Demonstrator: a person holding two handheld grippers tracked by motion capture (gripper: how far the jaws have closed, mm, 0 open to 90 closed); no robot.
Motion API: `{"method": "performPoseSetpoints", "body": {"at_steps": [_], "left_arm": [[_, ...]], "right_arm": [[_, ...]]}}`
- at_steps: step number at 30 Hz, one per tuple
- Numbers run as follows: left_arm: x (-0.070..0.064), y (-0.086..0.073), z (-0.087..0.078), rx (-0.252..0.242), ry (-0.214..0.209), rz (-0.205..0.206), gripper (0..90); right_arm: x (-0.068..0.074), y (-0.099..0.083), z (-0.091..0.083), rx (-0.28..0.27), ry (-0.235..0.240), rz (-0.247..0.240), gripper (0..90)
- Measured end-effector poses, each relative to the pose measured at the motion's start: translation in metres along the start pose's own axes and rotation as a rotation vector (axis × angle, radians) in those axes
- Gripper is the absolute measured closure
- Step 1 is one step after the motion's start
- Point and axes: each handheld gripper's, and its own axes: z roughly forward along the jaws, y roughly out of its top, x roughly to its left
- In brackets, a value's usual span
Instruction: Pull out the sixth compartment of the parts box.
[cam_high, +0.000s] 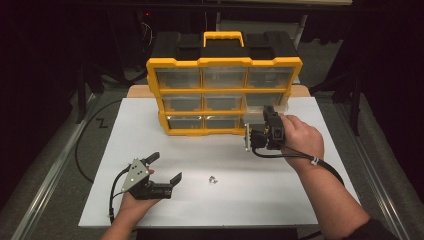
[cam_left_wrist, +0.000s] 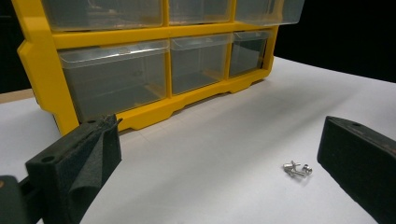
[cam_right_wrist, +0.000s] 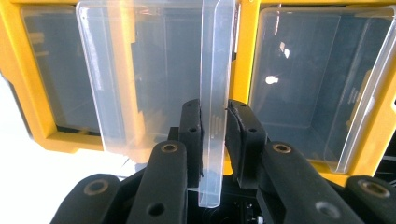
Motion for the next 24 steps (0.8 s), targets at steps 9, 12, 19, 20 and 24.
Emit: {"method": "performPoseSetpoints", "body": {"at_steps": [9, 12, 19, 20, 24], "left_arm": [[0.0, 0.0, 0.0, 0.002, -0.001, 0.001, 0.5], [0.0, 0.0, 0.0, 0.002, -0.001, 0.002, 0.5], [0.0, 0.0, 0.0, 0.001, -0.001, 0.002, 0.5], [0.0, 0.0, 0.0, 0.0, -0.001, 0.001, 0.5], [0.0, 0.0, 0.0, -0.001, -0.001, 0.001, 0.5]], "right_arm": [[0.0, -0.002, -0.007, -0.01, 0.002, -0.005, 79.0], [0.0, -0.002, -0.01, -0.012, 0.006, -0.005, 79.0], [0.0, -0.002, -0.013, -0.011, 0.007, -0.008, 78.9], [0.001, -0.002, -0.015, -0.009, 0.008, 0.0, 78.9], [0.002, -0.002, -0.017, -0.004, 0.016, 0.005, 78.8]]}}
